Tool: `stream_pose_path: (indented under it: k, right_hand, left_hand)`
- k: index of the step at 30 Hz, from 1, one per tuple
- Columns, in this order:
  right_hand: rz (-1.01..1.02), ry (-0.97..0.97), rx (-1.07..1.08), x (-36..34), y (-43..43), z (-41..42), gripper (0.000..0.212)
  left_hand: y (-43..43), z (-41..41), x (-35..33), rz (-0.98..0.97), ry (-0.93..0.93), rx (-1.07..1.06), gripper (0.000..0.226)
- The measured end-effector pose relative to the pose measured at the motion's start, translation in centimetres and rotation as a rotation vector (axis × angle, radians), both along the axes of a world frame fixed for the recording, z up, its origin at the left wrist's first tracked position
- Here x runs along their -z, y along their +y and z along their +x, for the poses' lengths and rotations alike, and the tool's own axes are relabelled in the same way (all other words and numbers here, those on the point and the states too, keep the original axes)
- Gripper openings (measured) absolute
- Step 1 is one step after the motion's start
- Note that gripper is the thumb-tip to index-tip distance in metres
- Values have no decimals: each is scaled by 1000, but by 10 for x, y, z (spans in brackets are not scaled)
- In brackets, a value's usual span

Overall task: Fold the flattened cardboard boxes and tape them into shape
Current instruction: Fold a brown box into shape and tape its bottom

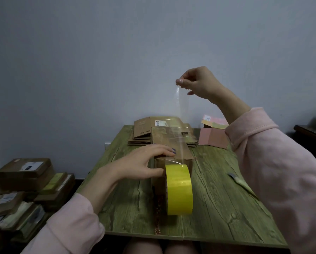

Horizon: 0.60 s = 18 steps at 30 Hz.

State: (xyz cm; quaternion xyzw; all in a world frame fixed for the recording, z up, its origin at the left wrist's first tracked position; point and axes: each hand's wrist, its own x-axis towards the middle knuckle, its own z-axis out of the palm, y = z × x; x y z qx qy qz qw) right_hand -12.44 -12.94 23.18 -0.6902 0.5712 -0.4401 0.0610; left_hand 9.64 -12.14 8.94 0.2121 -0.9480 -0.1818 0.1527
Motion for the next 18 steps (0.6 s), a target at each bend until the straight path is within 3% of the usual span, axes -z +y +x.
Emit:
stream_pose_path:
  k: [12,18]
  right_hand:
    - [-89,51,-44,-16,2,13,17]
    - [-39,50,6,-1,-19,5,21]
  left_hand:
    - [1,-2,5,-1,49,-13,54]
    - [4,-10,20,-130,218,-77,49]
